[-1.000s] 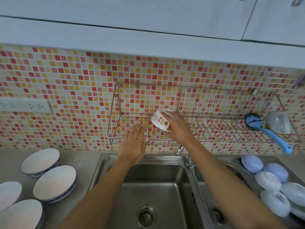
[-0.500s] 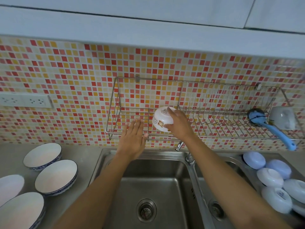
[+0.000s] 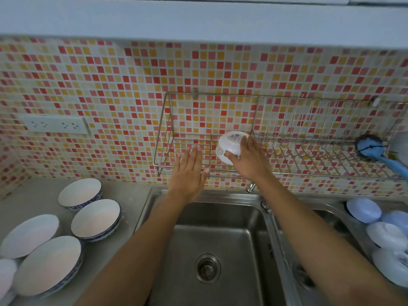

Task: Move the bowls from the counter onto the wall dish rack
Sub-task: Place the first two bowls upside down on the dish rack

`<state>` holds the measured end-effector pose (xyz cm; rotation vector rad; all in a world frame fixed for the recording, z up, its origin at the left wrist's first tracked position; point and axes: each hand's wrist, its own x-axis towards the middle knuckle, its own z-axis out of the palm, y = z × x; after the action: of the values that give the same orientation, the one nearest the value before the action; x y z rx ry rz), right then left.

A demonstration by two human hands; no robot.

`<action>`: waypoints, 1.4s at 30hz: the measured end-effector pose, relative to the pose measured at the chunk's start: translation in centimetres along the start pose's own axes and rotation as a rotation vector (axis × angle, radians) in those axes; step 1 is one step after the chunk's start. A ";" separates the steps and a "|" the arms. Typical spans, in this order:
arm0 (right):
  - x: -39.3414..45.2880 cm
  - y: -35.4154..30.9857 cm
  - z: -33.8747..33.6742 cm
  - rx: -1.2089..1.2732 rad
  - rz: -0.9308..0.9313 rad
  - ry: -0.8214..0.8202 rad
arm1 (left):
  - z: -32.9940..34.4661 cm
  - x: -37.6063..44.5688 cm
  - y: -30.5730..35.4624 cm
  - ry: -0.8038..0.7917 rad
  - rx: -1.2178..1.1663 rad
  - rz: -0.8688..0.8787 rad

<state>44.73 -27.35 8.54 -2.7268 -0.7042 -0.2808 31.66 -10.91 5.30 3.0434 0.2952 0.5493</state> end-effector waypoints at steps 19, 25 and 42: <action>-13.3 -26.7 7.9 0.575 -0.503 -0.107 | -4.9 -24.0 -19.6 0.235 -0.303 -0.588; -17.4 -41.1 15.4 0.533 -0.581 -0.490 | -4.4 -30.9 -29.9 0.162 -0.277 -0.871; -21.2 -53.4 27.1 0.058 -0.603 -0.553 | 0.3 -39.9 -41.7 -0.081 -0.578 -1.365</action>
<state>2.93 17.05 -9.16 -2.4697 -1.6478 0.3821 -12.39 22.38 -11.50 1.6936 1.6102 0.2761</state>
